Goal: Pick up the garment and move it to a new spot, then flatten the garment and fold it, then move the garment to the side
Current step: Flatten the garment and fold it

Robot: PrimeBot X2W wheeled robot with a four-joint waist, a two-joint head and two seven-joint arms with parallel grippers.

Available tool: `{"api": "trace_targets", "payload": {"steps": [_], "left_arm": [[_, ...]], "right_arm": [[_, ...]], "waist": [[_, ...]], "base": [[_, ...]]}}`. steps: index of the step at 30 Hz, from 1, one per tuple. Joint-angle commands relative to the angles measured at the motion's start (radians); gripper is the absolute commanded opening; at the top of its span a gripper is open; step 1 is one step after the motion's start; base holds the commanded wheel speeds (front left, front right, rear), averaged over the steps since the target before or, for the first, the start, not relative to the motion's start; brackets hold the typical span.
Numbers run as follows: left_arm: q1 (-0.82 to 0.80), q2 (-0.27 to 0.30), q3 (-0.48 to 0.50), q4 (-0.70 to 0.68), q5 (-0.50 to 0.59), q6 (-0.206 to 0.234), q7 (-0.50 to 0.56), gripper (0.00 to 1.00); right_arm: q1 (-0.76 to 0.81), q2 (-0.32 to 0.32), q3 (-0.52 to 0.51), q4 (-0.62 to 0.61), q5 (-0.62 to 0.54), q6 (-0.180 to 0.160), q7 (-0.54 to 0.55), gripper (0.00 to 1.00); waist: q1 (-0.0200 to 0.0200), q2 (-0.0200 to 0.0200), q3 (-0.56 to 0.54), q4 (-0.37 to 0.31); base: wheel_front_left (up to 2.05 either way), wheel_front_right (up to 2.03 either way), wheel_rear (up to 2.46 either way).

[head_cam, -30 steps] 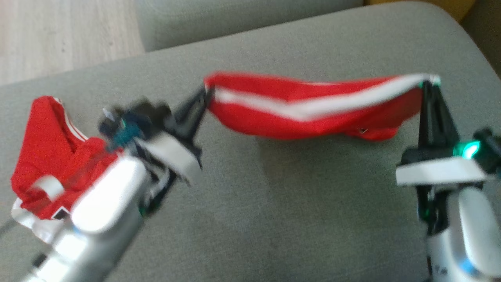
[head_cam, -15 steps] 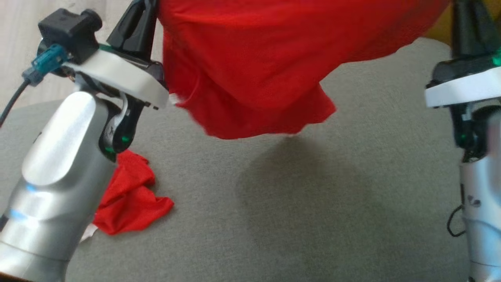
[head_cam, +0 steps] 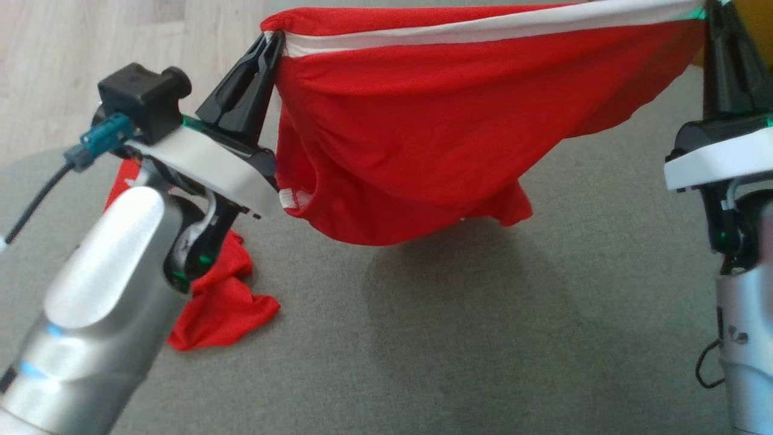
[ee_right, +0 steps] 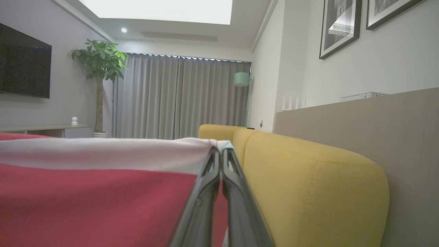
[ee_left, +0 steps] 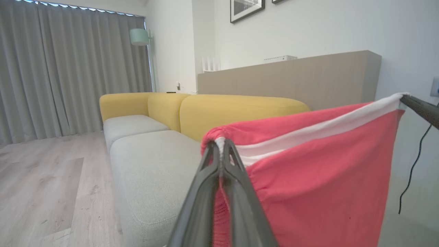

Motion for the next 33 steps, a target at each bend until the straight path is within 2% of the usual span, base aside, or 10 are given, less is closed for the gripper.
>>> {"api": "trace_targets", "payload": {"steps": [1, 8, 14, 18, 21, 22, 26, 29, 33], "left_arm": [[-0.066, 0.048, 0.051, -0.035, -0.001, 0.006, 0.009, 0.0], [-0.171, 0.07, 0.053, -0.027, -0.006, -0.021, 0.081, 0.0], [-0.372, 0.076, 0.065, 0.104, 0.009, -0.067, 0.102, 0.0], [-0.576, 0.046, 0.086, 0.249, 0.054, -0.08, 0.032, 0.0], [-0.715, 0.015, 0.093, 0.357, 0.096, -0.087, -0.066, 0.0], [-0.786, -0.012, 0.094, 0.415, 0.11, -0.093, -0.135, 0.0], [-0.837, -0.061, 0.074, 0.512, 0.103, -0.106, -0.235, 0.0], [-0.822, -0.077, 0.039, 0.548, 0.093, -0.111, -0.253, 0.0], [-0.737, -0.089, -0.067, 0.563, 0.037, -0.113, -0.272, 0.0]], "right_arm": [[-0.034, -0.01, 0.017, -0.044, 0.005, 0.004, 0.008, 0.0], [-0.147, -0.022, 0.055, -0.045, 0.019, 0.004, 0.035, 0.0], [-0.406, -0.028, 0.132, 0.124, 0.04, 0.004, 0.001, 0.0], [-0.641, -0.009, 0.119, 0.301, 0.03, 0.004, -0.099, 0.0], [-0.786, 0.01, 0.077, 0.432, -0.02, 0.004, -0.201, 0.0], [-0.854, 0.025, 0.047, 0.503, -0.049, 0.004, -0.241, 0.0], [-0.885, 0.04, 0.048, 0.619, -0.095, 0.004, -0.272, 0.0], [-0.863, 0.035, 0.065, 0.671, -0.108, 0.004, -0.277, 0.0], [-0.792, 0.007, 0.098, 0.772, -0.111, 0.004, -0.28, 0.0]], "waist": [[0.0, -0.0001, 0.017, -0.003], [0.0, -0.0001, 0.166, -0.026], [0.0, -0.0001, 0.33, -0.063], [0.0, -0.0001, 0.412, -0.078], [0.0, -0.0001, 0.445, -0.085], [0.0, -0.0001, 0.463, -0.085], [0.0, -0.0001, 0.475, -0.083], [0.0, -0.0001, 0.479, -0.078], [0.0, -0.0001, 0.484, -0.067]], "base": [[0.0, 0.0, 0.0], [0.0, 0.0, 0.0], [0.0, 0.0, 0.0], [0.0, 0.0, 0.0], [0.0, 0.0, 0.0], [0.0, 0.0, 0.0], [0.0, 0.0, 0.0], [0.0, 0.0, 0.0], [0.0, 0.0, 0.0]]}}
